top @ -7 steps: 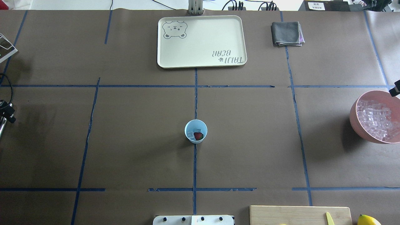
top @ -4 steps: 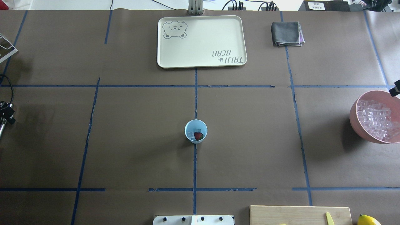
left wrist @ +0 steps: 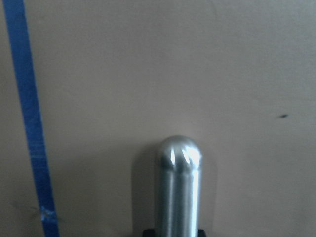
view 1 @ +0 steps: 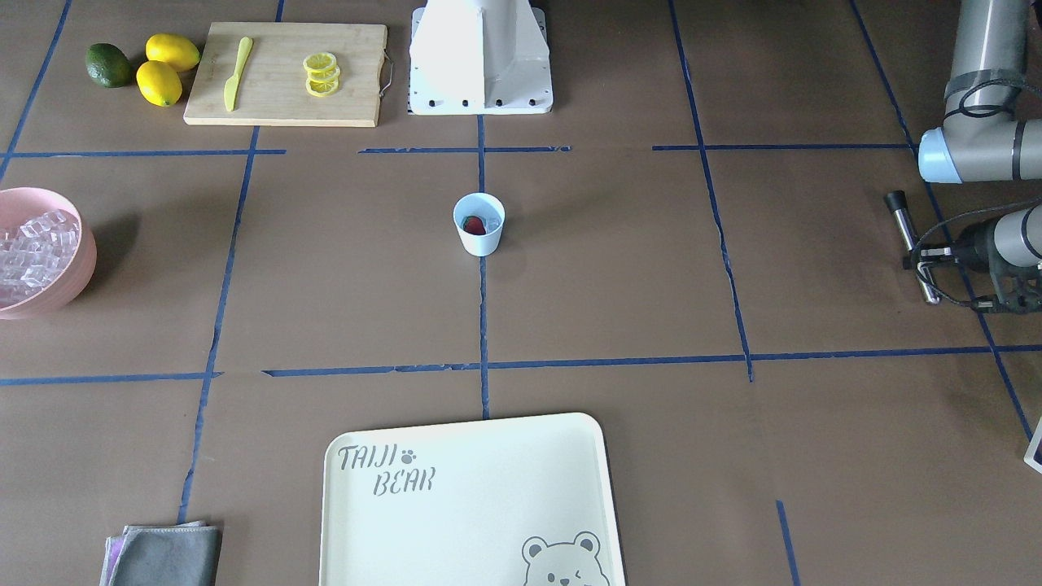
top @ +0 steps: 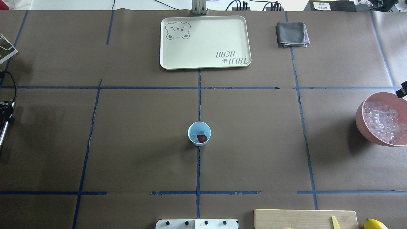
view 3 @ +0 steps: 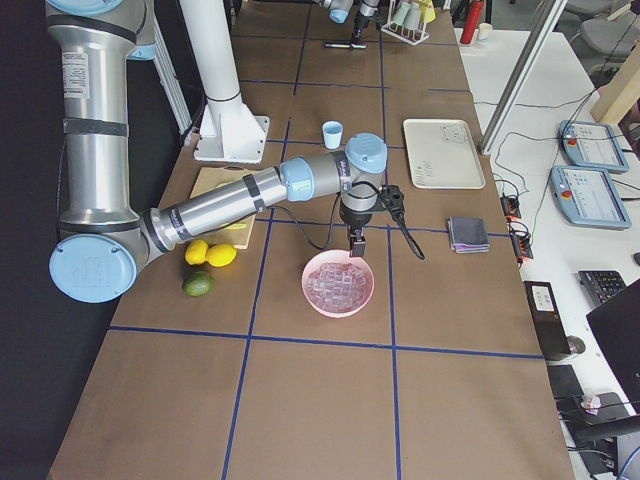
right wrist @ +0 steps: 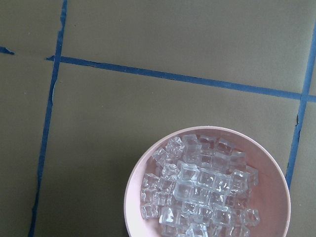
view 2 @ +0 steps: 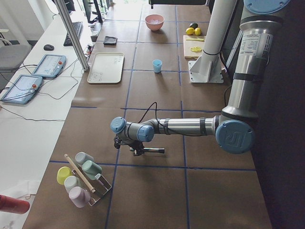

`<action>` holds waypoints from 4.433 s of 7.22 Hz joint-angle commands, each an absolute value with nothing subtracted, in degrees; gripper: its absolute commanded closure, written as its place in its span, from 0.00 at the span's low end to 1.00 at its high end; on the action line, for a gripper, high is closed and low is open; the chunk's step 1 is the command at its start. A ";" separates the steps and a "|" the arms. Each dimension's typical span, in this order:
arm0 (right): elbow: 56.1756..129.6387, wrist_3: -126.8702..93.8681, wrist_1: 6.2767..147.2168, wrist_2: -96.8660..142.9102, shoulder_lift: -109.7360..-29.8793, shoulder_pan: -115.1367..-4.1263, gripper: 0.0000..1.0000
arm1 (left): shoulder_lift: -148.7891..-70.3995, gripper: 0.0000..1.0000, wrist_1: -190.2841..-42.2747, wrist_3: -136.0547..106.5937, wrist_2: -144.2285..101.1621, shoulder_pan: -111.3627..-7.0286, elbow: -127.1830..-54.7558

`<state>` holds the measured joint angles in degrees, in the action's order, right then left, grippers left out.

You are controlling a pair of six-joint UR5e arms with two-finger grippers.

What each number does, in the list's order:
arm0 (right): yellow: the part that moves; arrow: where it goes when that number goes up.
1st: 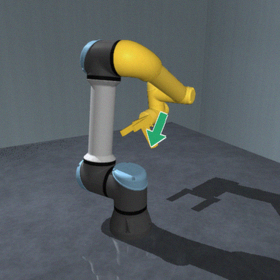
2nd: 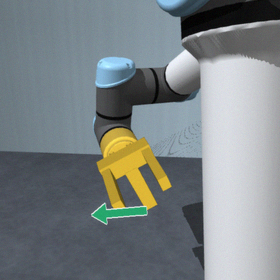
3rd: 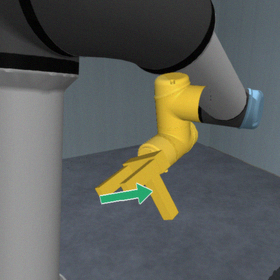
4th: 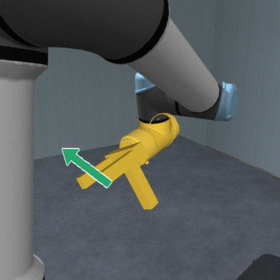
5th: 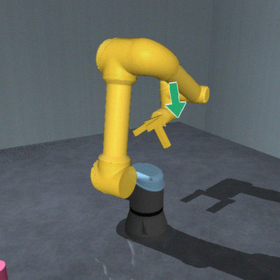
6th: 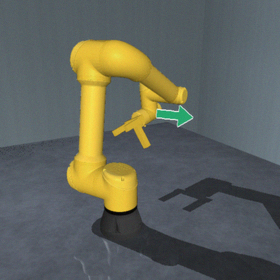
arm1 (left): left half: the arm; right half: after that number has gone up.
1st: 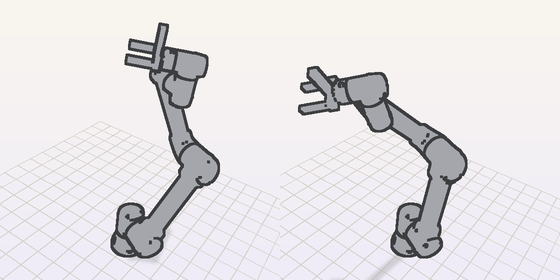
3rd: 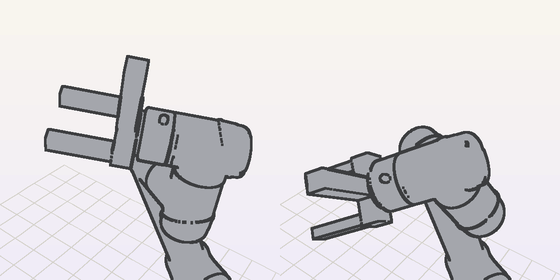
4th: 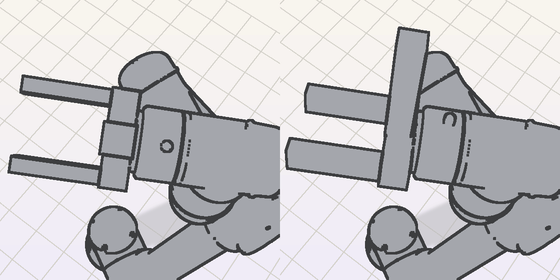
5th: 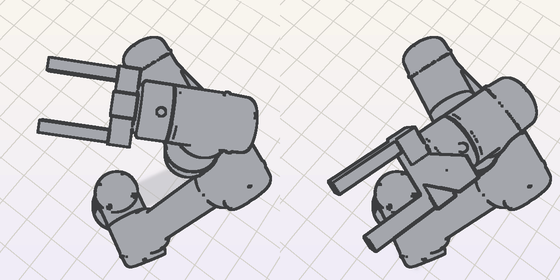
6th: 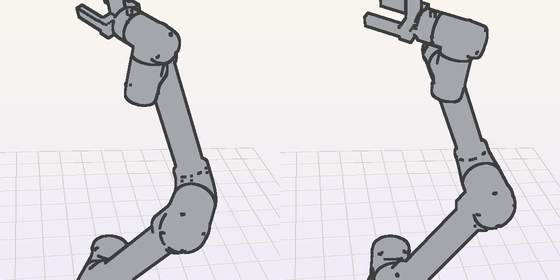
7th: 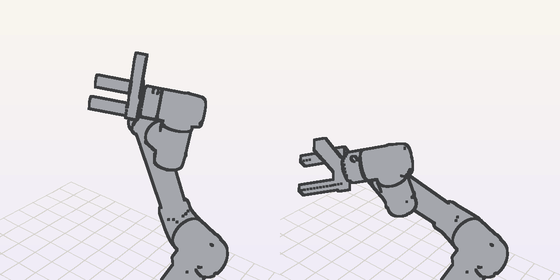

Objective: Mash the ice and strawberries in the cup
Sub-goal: 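Lift the muddler with the left gripper and lower it into the cup, then press and twist the muddler inside the cup with the left gripper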

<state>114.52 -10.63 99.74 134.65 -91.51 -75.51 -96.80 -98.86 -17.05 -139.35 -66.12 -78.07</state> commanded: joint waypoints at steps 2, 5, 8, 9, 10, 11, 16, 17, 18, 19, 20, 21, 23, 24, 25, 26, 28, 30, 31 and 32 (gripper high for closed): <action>114.87 -10.72 99.67 134.65 -91.58 -75.50 0.00 | -99.91 1.00 -92.42 -17.31 -139.48 -64.96 -94.59; 114.87 -10.72 99.67 134.82 -91.50 -75.59 0.00 | -106.48 1.00 -87.09 -21.52 -139.05 -55.24 -115.44; 114.79 -10.72 99.67 135.53 -91.50 -75.50 0.00 | -120.66 1.00 -102.62 -32.24 -120.56 -42.37 -114.87; 114.70 -10.72 99.67 135.53 -91.49 -75.50 0.00 | -119.63 0.98 -116.23 -32.08 -113.62 -39.14 -112.18; 114.78 -10.72 99.67 135.53 -91.49 -75.59 0.00 | -119.88 0.98 -127.68 -32.08 -101.98 -34.76 -108.58; 114.87 -10.81 99.67 135.61 -91.58 -75.59 0.00 | -120.23 0.99 -139.54 -31.82 -90.99 -30.02 -104.72; 115.05 -10.81 99.67 136.05 -91.58 -75.59 0.00 | -119.71 0.99 -160.13 -23.57 -78.85 -21.19 -98.96; 114.79 -10.72 99.58 136.05 -91.58 -75.59 0.00 | -119.10 0.98 -160.31 -21.38 -77.18 -19.62 -98.96; 114.79 -10.81 99.58 136.05 -91.58 -75.59 0.00 | -118.48 0.99 -161.97 -19.70 -76.12 -18.64 -98.79; 114.87 -10.81 99.67 136.05 -91.58 -75.59 0.00 | -118.04 0.99 -162.16 -19.17 -76.03 -18.46 -98.79; 114.87 -10.81 99.58 136.05 -91.67 -75.59 0.00 | -117.69 0.98 -162.16 -19.07 -75.42 -18.28 -98.79; 114.87 -10.72 99.58 136.05 -91.67 -75.59 0.00 | -117.69 0.98 -162.16 -19.07 -74.19 -17.85 -98.70; 114.96 -10.72 99.58 136.06 -91.67 -75.59 0.00 | -117.60 0.98 -162.25 -18.99 -73.21 -17.14 -97.82; 115.05 -10.72 99.58 136.05 -91.76 -75.59 0.00 | -117.51 0.98 -162.33 -18.98 -73.21 -17.14 -97.13; 115.05 -10.81 99.58 136.05 -91.76 -75.59 0.00 | -117.51 0.98 -162.25 -18.98 -73.21 -16.44 -96.51; 115.05 -10.72 99.58 136.05 -91.84 -75.59 0.00 | -117.42 0.98 -162.25 -18.98 -73.21 -15.83 -96.07; 115.14 -10.72 99.58 136.05 -91.93 -75.67 0.00 | -117.33 0.98 -162.16 -18.81 -73.21 -15.12 -95.71; 115.31 -10.72 99.76 136.05 -91.85 -75.59 0.00 | -117.33 0.98 -162.25 -18.28 -73.21 -14.68 -95.63; 115.40 -10.72 99.76 136.05 -91.85 -75.59 0.00 | -117.25 0.98 -162.25 -18.28 -73.21 -14.68 -95.63; 115.31 -10.72 99.76 136.05 -91.85 -75.59 0.00 | -117.25 0.98 -162.25 -18.28 -73.21 -14.68 -95.62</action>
<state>115.34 -10.72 99.75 136.05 -91.86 -75.60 -117.28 -162.24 -18.30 -73.21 -14.72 -95.64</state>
